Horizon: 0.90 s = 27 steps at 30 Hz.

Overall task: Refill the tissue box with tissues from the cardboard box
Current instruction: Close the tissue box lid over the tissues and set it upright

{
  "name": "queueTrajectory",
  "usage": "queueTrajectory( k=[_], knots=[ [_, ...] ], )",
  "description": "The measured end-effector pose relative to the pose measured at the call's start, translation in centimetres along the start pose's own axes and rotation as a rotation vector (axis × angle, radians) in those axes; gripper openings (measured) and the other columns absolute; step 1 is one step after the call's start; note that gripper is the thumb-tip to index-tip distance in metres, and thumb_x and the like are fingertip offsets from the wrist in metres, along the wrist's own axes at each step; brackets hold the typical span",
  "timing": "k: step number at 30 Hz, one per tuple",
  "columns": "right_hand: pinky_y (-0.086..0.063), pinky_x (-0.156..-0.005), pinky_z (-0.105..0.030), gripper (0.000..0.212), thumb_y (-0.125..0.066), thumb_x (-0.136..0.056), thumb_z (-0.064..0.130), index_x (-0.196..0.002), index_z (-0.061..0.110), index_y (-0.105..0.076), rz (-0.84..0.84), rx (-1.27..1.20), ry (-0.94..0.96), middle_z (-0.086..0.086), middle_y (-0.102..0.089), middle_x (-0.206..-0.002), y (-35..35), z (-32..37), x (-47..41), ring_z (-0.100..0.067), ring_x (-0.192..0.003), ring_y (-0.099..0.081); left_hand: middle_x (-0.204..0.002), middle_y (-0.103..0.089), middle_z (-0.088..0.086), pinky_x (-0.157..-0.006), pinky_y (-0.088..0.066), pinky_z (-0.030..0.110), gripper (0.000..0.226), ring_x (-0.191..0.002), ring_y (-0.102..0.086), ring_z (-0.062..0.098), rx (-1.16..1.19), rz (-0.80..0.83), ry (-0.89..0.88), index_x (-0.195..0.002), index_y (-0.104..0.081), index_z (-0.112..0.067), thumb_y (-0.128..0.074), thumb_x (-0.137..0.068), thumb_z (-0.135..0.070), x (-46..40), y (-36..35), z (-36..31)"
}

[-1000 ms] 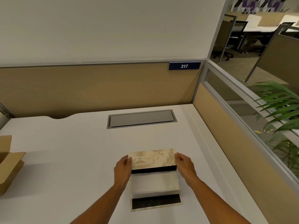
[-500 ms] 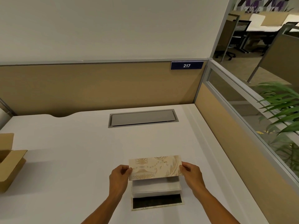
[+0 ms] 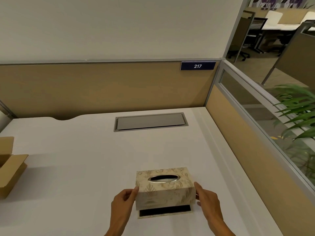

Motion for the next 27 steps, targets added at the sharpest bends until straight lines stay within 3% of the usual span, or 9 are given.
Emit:
queueTrajectory(
  k=[2,4,7,13,20,25,27],
  knots=[
    [-0.059,-0.078,-0.044,0.068,-0.063,-0.088,0.060,-0.074,-0.006,-0.068,-0.012,0.041,0.013,-0.024,-0.072,-0.087,0.1,-0.2,0.5,-0.039,-0.089,-0.070,-0.078,-0.078,-0.009,-0.070,-0.053,0.025,0.026,-0.080,-0.072,0.008,-0.017,-0.003,-0.001,-0.083,-0.075,-0.027,-0.070,-0.082,-0.052,0.3,-0.3,0.3],
    [-0.046,-0.062,-0.032,0.063,-0.067,-0.083,0.061,-0.061,0.002,-0.062,-0.011,0.093,0.044,-0.022,-0.069,-0.074,0.2,-0.3,1.0,-0.034,-0.070,-0.067,-0.081,-0.078,-0.006,-0.071,-0.053,0.026,0.021,-0.081,-0.071,0.009,-0.040,0.000,0.002,-0.086,-0.076,-0.025,-0.075,-0.081,-0.046,0.6,-0.5,0.7],
    [-0.047,-0.062,-0.030,0.047,-0.073,-0.084,0.051,-0.069,0.006,-0.074,-0.001,0.115,0.045,-0.013,-0.072,-0.072,0.3,-0.9,1.3,-0.031,-0.074,-0.071,-0.082,-0.078,-0.005,-0.073,-0.053,0.026,0.017,-0.081,-0.072,0.009,-0.063,0.014,0.018,-0.087,-0.077,-0.024,-0.079,-0.078,-0.039,0.8,-0.5,1.8],
    [-0.043,-0.057,-0.027,0.040,-0.073,-0.086,0.045,-0.053,0.022,-0.068,0.045,0.241,0.047,0.008,-0.067,-0.052,-0.1,-2.5,1.7,-0.012,-0.057,-0.061,-0.082,-0.078,-0.004,-0.077,-0.051,0.026,0.012,-0.081,-0.072,0.008,-0.107,0.044,0.020,-0.089,-0.078,-0.022,-0.082,-0.078,-0.025,1.3,-0.8,3.2],
    [-0.044,-0.057,-0.025,0.036,-0.072,-0.084,0.050,-0.061,0.023,-0.074,0.069,0.291,0.060,0.014,-0.070,-0.059,0.0,-2.8,1.7,-0.008,-0.060,-0.063,-0.084,-0.078,-0.006,-0.069,-0.050,0.018,0.009,-0.078,-0.073,0.004,-0.150,0.081,0.001,-0.087,-0.074,-0.024,-0.080,-0.080,-0.024,1.1,-0.8,2.9],
    [-0.050,-0.062,-0.027,0.030,-0.072,-0.085,0.048,-0.065,0.025,-0.075,0.112,0.305,0.058,0.015,-0.073,-0.065,0.0,-2.5,1.4,-0.010,-0.070,-0.069,-0.089,-0.075,-0.009,-0.081,-0.054,0.026,0.011,-0.082,-0.069,0.001,-0.154,0.054,-0.016,-0.094,-0.072,-0.023,-0.076,-0.084,-0.024,1.8,-1.0,2.7],
    [-0.050,-0.062,-0.024,0.026,-0.070,-0.086,0.047,-0.069,0.027,-0.075,0.143,0.309,0.076,0.019,-0.074,-0.068,-0.2,-2.3,1.3,-0.009,-0.074,-0.070,-0.096,-0.072,-0.008,-0.083,-0.052,0.027,0.016,-0.085,-0.068,0.008,-0.170,0.033,-0.025,-0.102,-0.070,-0.020,-0.074,-0.087,-0.026,2.1,-1.2,2.6]
  ],
)
Point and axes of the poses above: each hand's wrist, its own x-axis away from the middle knuckle, its own y-axis out of the back of the hand, z = x × y, the point moved 7 cm from there along -x, towards the middle knuckle
